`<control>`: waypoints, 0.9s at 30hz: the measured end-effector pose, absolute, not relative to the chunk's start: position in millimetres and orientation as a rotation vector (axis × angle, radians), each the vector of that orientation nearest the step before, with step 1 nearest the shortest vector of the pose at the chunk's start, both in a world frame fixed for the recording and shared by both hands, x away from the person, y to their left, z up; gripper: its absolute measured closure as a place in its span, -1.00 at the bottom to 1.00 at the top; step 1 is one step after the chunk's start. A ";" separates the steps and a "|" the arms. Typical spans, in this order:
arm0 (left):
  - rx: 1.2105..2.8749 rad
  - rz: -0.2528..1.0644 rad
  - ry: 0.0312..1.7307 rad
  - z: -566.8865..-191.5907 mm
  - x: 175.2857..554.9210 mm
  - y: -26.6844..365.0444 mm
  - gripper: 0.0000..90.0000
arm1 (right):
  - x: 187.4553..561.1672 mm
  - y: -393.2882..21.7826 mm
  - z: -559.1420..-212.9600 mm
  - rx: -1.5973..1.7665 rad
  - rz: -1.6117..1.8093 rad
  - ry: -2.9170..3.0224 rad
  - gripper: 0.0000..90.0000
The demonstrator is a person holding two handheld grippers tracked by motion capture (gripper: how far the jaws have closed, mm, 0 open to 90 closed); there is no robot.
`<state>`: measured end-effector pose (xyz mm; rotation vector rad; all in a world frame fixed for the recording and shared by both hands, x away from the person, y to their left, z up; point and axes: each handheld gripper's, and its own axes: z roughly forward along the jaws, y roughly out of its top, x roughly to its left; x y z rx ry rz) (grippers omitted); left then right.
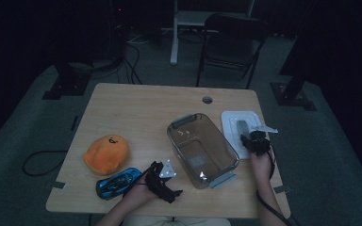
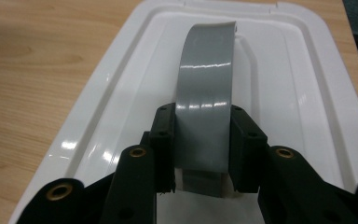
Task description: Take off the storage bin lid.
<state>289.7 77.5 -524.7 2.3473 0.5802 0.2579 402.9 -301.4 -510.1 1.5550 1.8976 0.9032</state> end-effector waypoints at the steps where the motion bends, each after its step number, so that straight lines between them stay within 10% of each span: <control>1: 2.347 0.259 0.584 -524.6 289.7 77.6 -0.99 | 402.6 -300.8 -512.4 1.555 0.898 1.901 0.49; 6: 2.343 0.263 0.597 -524.7 289.5 77.4 -0.99 | 402.3 -301.1 -515.6 1.562 0.884 1.895 0.41; 20: 2.273 0.290 0.722 -512.5 296.3 78.0 -0.99 | 387.4 -309.8 -495.0 1.536 1.012 1.906 -0.68; 27: 2.271 0.344 0.798 -502.3 309.6 74.4 -0.99 | 378.1 -301.9 -495.4 1.423 1.057 1.974 -0.71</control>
